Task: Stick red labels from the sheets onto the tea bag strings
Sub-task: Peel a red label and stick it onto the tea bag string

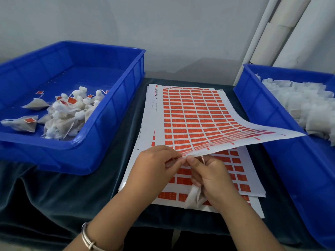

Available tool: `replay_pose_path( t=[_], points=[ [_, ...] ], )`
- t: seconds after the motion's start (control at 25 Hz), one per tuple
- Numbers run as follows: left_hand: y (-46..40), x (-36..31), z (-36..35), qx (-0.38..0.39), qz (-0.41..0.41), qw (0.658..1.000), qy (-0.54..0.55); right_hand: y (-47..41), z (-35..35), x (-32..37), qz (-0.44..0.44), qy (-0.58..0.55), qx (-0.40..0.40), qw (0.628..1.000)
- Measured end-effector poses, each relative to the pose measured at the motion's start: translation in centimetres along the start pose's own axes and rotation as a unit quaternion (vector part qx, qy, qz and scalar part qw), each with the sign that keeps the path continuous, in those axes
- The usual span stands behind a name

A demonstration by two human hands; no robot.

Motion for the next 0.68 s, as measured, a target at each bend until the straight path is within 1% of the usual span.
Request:
replay_pose_path(
  t=[0.08,0.16,0.24,0.28,0.32,0.4,0.48,0.56,0.68],
  points=[
    [0.3,0.1,0.0,-0.009,0.0,1.0,0.025,-0.3,-0.2,-0.7,-0.026,-0.104,0.016,0.994],
    [0.7,0.2,0.0,-0.024,-0.005,0.999,0.046,-0.4,-0.7,-1.4,-0.058,-0.193,0.029,0.979],
    [1.0,0.4,0.0,-0.048,-0.015,0.998,0.048,-0.3,-1.1,-1.8,-0.067,-0.221,0.03,0.973],
    [1.1,0.5,0.0,-0.055,-0.015,0.997,0.046,-0.3,-1.1,-1.7,-0.057,-0.206,0.027,0.977],
    [1.0,0.6,0.1,-0.055,-0.012,0.997,0.043,-0.2,-0.9,-1.5,-0.038,-0.165,0.02,0.985],
    [0.7,0.6,0.1,-0.041,-0.007,0.999,0.027,-0.1,-0.4,-0.6,0.003,-0.029,0.003,1.0],
    [0.5,0.6,0.2,-0.021,-0.007,1.0,0.006,0.0,0.0,0.2,0.039,0.084,-0.014,0.996],
    [0.2,0.6,0.4,-0.006,0.003,1.0,0.004,0.1,0.0,0.8,0.068,0.138,-0.018,0.988],
    [-0.2,0.8,0.4,0.015,0.021,1.0,-0.006,0.2,-0.1,1.0,0.09,0.162,-0.023,0.982]
  ],
)
Point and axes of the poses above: each hand's wrist, its own y-axis away from the middle knuckle, its own z-axis out of the back of the hand, x = y × z, the point moved 7 cm from there along -y, towards the middle knuckle, and after that the axes turned 3 degrees about z, right-handed, at the moved point
